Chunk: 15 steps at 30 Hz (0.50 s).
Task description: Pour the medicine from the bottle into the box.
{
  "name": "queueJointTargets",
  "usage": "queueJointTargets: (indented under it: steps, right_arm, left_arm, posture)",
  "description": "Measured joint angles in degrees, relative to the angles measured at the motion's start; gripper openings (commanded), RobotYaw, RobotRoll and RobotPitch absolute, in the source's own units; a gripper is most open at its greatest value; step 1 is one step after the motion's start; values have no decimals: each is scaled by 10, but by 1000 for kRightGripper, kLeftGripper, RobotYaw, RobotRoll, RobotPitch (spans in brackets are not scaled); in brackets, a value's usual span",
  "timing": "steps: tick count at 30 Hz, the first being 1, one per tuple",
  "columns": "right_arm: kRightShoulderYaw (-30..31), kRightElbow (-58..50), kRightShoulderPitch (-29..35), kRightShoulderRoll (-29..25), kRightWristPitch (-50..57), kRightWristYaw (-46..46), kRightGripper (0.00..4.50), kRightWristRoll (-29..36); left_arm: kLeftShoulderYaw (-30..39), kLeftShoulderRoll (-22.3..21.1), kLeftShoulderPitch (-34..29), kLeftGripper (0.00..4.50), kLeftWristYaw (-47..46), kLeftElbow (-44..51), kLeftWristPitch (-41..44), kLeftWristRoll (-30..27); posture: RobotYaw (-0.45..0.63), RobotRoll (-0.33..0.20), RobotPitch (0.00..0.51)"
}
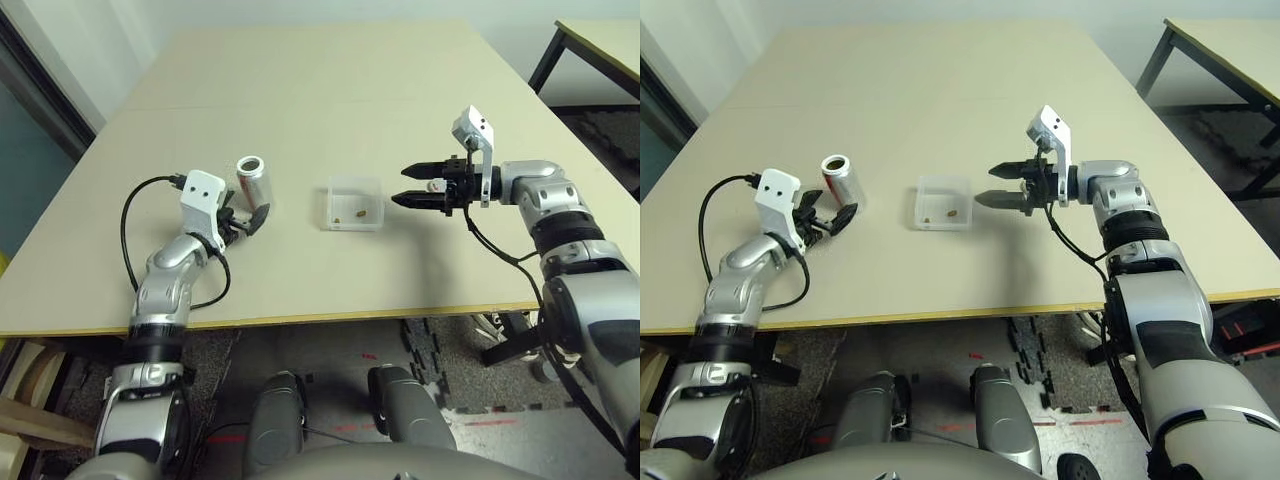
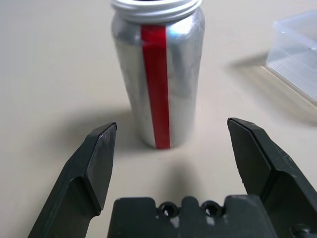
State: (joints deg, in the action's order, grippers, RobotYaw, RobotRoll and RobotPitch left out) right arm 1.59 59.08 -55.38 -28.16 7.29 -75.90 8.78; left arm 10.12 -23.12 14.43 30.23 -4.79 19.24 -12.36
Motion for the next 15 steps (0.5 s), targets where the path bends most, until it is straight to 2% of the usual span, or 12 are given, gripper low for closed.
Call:
queueJointTargets:
  steps: [7, 11, 15]
  right_arm:
    - [-29, 22, -1, -5, -5, 83, 4500, 1]
    - [-67, 22, 6, -10, -17, 155, 4500, 7]
    - [-111, 22, 16, -14, -56, 245, 4500, 17]
  left_arm:
    - [60, -35, -38, 4485, 6, 66, 12, -48]
    - [110, -66, -10, 4485, -20, 27, 11, -54]
    - [132, -101, 41, 4485, -30, -55, -9, -52]
  posture:
    - [-113, 0, 84]
    - [-112, 0, 89]
    - [-122, 0, 95]
